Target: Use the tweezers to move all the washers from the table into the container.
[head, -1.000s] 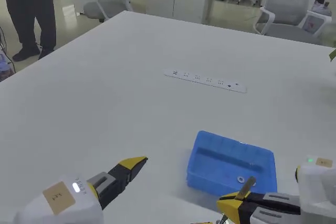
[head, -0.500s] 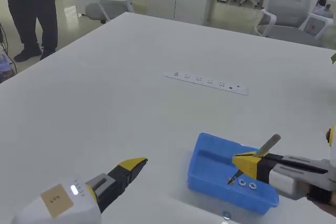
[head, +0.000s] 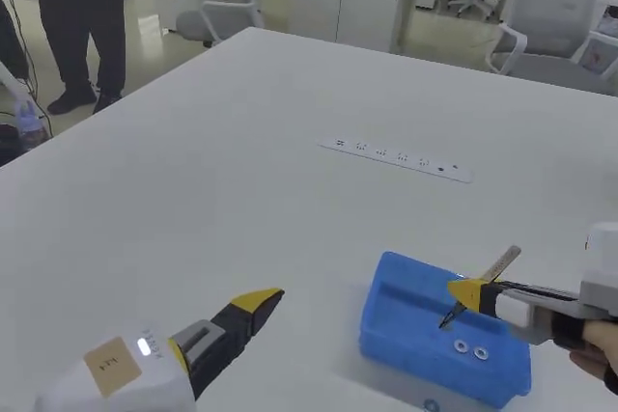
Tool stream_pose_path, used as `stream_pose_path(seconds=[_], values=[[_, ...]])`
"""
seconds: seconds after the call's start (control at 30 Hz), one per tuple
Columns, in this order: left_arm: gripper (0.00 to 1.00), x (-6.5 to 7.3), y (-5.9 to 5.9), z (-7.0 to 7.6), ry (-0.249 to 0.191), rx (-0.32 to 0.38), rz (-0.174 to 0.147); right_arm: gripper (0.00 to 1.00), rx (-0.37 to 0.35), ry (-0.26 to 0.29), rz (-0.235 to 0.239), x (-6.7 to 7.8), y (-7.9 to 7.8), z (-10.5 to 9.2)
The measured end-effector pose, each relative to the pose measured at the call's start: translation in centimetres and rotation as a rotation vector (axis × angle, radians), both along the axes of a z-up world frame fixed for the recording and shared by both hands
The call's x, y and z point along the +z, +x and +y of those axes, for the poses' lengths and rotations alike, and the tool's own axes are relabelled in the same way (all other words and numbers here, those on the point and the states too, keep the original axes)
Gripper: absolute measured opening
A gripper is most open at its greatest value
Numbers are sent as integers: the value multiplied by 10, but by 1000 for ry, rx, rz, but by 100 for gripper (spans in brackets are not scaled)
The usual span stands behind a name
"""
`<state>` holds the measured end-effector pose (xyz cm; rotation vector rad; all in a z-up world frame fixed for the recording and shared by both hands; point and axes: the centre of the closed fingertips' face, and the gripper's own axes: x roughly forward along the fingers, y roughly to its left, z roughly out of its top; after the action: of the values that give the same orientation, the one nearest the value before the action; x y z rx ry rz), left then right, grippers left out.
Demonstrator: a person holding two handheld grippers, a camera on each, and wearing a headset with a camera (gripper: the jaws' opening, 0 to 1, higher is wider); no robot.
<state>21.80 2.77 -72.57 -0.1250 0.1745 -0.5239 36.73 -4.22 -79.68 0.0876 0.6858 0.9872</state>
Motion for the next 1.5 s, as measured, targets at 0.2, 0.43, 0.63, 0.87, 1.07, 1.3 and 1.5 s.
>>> stream_pose_path(seconds=[0.2,0.43,0.63,0.87,1.07,1.3,1.5], values=[[87,-2,1,0,11,0,8,3,-3,-38,13,-16,6,0],[84,-7,0,1,26,-1,31,3,14,-83,12,-26,5,-2],[84,-6,0,1,25,-4,23,3,26,-96,7,-29,3,-2],[84,-6,0,1,22,-3,25,3,33,-100,3,-29,3,0],[84,-5,0,1,19,-4,18,3,31,-108,-9,-29,4,-1],[85,-4,0,1,12,-5,16,4,23,-103,-12,-27,4,-2],[88,-4,1,3,14,8,12,4,23,-73,-37,-13,0,-1]])
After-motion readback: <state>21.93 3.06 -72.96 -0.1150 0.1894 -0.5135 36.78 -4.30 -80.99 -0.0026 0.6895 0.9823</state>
